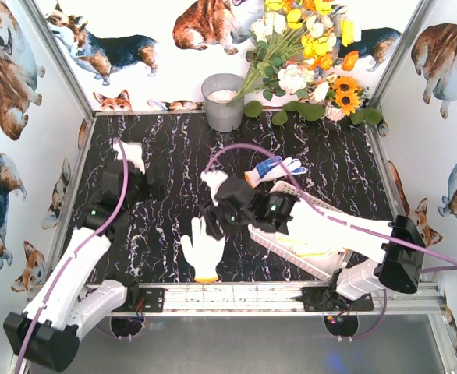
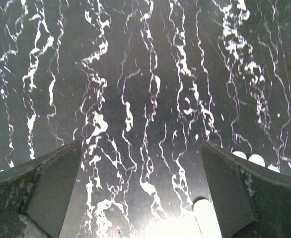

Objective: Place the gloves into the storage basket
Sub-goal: Turn over the glove at the center of the board, then pick up the glove from the center of the board.

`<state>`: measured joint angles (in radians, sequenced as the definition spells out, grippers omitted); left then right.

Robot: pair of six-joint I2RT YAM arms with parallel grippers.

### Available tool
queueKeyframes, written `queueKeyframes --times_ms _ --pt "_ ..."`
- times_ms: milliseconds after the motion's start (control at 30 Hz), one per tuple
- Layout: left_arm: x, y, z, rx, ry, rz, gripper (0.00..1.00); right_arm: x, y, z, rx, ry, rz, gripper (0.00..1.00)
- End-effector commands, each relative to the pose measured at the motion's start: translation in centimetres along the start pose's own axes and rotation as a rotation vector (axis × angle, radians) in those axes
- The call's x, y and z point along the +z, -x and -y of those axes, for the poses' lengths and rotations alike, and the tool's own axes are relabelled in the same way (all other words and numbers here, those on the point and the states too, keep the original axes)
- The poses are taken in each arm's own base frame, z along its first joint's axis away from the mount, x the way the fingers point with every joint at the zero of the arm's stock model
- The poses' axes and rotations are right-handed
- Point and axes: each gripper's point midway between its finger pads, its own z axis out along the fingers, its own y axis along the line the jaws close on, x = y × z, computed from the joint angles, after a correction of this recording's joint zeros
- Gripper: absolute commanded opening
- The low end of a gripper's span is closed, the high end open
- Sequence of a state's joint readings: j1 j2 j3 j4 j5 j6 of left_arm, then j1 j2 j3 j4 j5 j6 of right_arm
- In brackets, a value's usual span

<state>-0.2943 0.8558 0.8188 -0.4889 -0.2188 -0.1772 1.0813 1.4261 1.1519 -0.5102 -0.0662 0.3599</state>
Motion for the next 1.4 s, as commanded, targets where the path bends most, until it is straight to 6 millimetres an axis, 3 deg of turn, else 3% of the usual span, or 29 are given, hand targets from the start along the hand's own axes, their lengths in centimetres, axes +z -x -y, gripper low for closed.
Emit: queueKeyframes --times_ms 0,133,233,400,533,800,1167,1267,1367 --pt "0.8 5.4 -0.3 -0.017 -0.002 0.121 1.0 -3.6 4.5 6.5 0.051 -0.274 0.101 0.54" --pt "1.9 6.3 -1.5 -0.043 0.016 0.129 1.0 -4.2 5.5 12.1 0.151 -0.401 0.1 0.53" --pt "2.3 5.5 -2.6 -0.058 0.047 0.123 1.0 -3.8 5.7 16.2 0.222 -0.46 0.078 0.53" --pt "2.7 4.1 -4.0 -0.031 0.11 0.086 1.0 -1.1 5.4 21.4 0.268 -0.51 0.004 0.53" --pt "3.3 3.8 -4.3 -0.023 0.126 0.064 1.0 0.9 5.4 24.1 0.264 -0.534 -0.051 0.53" --pt "4.3 2.9 -4.3 -0.01 0.132 0.018 1.0 5.2 4.5 27.6 0.257 -0.559 -0.186 0.47" --pt "4.7 2.5 -4.7 0.006 0.153 -0.003 1.0 8.7 1.8 29.1 0.275 -0.558 -0.285 0.46" --pt "4.7 2.4 -4.8 0.005 0.156 -0.004 1.0 9.2 1.2 29.5 0.279 -0.562 -0.302 0.38" --pt "4.7 2.4 -4.8 0.006 0.154 -0.004 1.0 9.4 1.0 29.9 0.268 -0.57 -0.309 0.23"
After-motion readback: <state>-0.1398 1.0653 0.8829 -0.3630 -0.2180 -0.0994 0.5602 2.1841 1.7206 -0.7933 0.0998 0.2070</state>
